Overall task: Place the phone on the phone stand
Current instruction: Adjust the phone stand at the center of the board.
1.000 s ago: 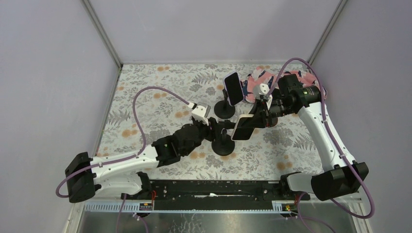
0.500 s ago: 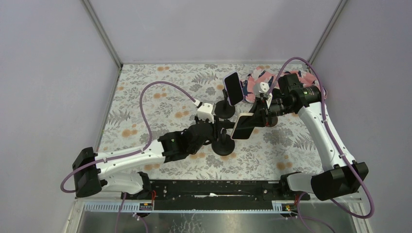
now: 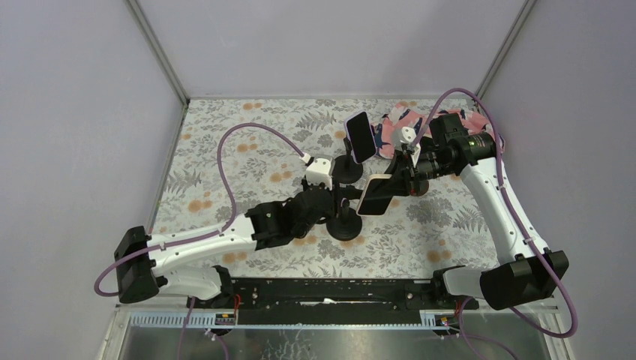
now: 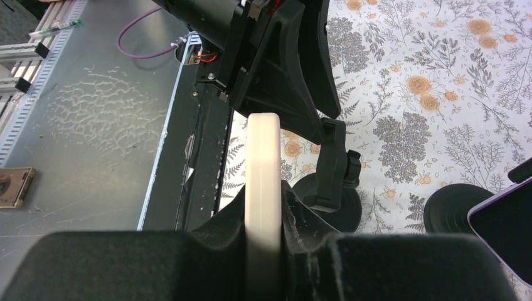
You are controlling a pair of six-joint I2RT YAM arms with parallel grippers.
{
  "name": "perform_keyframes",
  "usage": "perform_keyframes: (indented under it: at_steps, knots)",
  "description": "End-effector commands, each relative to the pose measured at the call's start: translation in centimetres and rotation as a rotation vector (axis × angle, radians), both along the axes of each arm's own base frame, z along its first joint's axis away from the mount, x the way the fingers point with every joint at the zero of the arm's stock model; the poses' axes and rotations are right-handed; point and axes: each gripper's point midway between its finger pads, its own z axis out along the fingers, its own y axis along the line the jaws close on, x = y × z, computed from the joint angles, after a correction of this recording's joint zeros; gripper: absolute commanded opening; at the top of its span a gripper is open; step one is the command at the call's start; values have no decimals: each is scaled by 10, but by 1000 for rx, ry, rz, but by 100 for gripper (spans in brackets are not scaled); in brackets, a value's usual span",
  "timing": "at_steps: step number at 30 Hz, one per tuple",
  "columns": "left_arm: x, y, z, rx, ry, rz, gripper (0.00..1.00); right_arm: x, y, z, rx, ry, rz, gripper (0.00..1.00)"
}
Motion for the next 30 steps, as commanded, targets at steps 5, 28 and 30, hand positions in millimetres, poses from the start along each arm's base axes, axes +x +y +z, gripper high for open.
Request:
perform_keyframes:
  at_steps: [5,28,30]
  knots:
    - [3,2,30,-30,-56,18,44,-3,4,13,70,5,15,0]
    - [3,3,10,21,-42,18,41,-6,3,14,71,0,12,0]
    - [3,4,9,25,-41,20,41,-6,3,15,71,-1,12,0]
